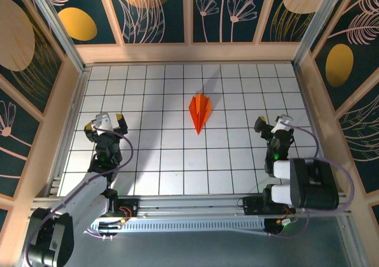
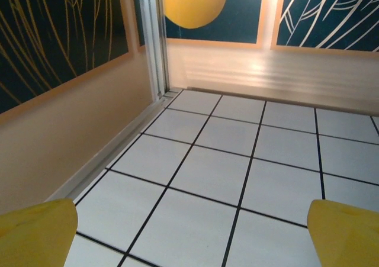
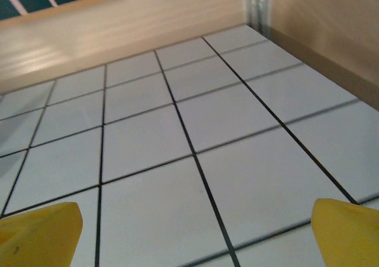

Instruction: Fold a paper plane with a square sheet of paper (fold left side to right side)

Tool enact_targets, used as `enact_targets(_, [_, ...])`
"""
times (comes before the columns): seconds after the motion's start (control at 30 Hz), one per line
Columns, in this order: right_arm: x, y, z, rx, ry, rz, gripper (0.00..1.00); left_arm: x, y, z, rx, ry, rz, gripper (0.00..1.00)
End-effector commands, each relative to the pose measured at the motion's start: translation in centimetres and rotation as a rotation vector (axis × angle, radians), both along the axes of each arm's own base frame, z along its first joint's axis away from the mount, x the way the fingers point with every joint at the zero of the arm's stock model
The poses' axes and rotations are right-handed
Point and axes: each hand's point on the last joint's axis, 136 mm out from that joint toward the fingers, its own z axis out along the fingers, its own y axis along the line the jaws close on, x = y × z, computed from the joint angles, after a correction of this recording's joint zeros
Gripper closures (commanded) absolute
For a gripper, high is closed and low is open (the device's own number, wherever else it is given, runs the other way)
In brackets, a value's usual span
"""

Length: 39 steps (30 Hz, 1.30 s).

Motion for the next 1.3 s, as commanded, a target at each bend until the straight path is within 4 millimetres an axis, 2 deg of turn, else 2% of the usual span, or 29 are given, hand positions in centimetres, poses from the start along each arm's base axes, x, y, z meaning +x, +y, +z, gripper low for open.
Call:
enact_targets(0.0, [1.4,1.4,4.0,-0.060,-0.202,0.082,0.01,0.8,-0.4,1.5,0.007,-0.099,-0.034,0.01])
enact_targets(0.07, [1.6,1.9,3.7,-0.070,-0.221,0.099,0.01,1.3,-0.6,1.3,0.021,-0.109,-0.050,0.01])
enact_targets(0.13, [2.0,1.9,3.0,-0.064,-0.171,0.103,0.01,1.9,-0.9,1.1,0.047,-0.110,-0.073,0.01])
enact_targets(0.27, [3.9,1.6,2.1,-0.057,-0.102,0.091,0.01,3.2,-1.1,0.2,0.053,-0.113,-0.109,0.01])
enact_targets(0.47, [3.8,1.7,2.2,-0.063,-0.113,0.091,0.01,4.7,-0.7,-2.1,0.029,-0.099,-0.142,0.01])
enact_targets(0.6, [3.8,1.8,2.2,-0.067,-0.112,0.092,0.01,4.7,-0.1,-3.2,-0.014,-0.102,-0.166,0.01])
enact_targets(0.67, [3.9,2.1,2.2,-0.075,-0.111,0.098,0.01,5.5,-0.2,-3.1,-0.015,-0.101,-0.172,0.01])
enact_targets(0.73, [3.9,2.0,2.3,-0.074,-0.113,0.095,0.01,6.6,-0.1,-4.0,-0.025,-0.039,-0.170,0.02])
enact_targets(0.8, [3.9,2.0,2.3,-0.074,-0.112,0.097,0.01,6.7,0.4,-4.2,-0.045,-0.032,-0.158,0.01])
enact_targets(1.27, [3.9,2.0,2.3,-0.074,-0.111,0.098,0.01,6.6,0.5,-4.1,-0.042,-0.039,-0.155,0.01])
